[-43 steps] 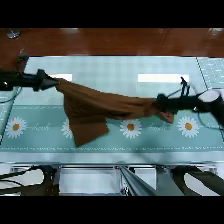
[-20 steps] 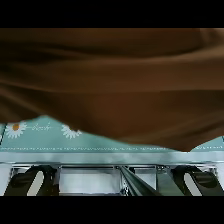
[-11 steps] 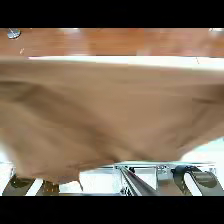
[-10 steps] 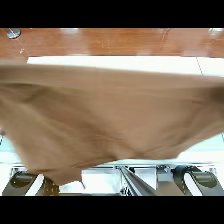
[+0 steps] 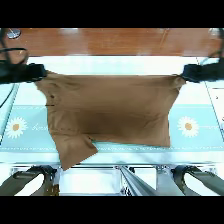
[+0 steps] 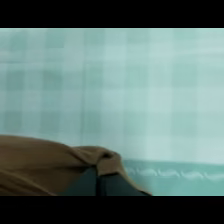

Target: Fold the shirts.

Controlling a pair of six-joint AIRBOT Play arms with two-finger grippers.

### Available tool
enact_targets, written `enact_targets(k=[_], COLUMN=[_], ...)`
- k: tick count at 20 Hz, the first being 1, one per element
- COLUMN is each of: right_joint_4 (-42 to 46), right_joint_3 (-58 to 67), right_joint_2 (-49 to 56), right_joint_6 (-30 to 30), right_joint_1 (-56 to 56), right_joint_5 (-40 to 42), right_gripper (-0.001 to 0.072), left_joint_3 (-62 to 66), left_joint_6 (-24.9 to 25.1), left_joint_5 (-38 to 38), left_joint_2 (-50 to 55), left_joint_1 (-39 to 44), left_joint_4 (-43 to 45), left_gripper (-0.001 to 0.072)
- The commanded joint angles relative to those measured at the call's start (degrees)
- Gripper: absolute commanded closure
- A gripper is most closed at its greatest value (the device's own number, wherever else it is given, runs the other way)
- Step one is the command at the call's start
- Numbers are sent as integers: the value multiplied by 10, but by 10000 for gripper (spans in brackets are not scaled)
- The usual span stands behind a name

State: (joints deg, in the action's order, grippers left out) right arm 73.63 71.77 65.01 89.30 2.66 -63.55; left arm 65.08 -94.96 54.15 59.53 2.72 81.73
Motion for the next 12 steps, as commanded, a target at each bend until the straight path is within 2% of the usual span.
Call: enact_targets(k=[1, 4, 5, 6, 7, 8, 10, 12], right_joint_4=[-73, -161, -180, -186, -186, -185, -149, -43], right_joint_3=[95, 157, 166, 170, 171, 171, 171, 164], right_joint_2=[195, 297, 313, 320, 320, 315, 294, 260], right_joint_6=[1, 23, 16, 15, 2, -15, -41, -62], right_joint_1=[0, 0, -1, -1, -1, 7, 35, 64], right_joint_5=[33, 36, 27, 14, -4, -33, -120, -225], right_gripper=[679, 678, 571, 245, 87, 86, 87, 87], left_joint_3=[39, 107, 128, 145, 160, 176, 206, 210], left_joint_6=[-7, -7, -7, -7, 7, 18, 59, 67], left_joint_5=[-52, -39, -16, 8, 35, 72, 177, 258], left_joint_2=[143, 237, 259, 274, 284, 292, 301, 293], left_joint_1=[0, 0, 0, 0, -1, -9, -45, -104], left_joint_4=[-105, -160, -176, -179, -179, -176, -172, -170], left_gripper=[680, 679, 674, 547, 217, 4, 4, 5])
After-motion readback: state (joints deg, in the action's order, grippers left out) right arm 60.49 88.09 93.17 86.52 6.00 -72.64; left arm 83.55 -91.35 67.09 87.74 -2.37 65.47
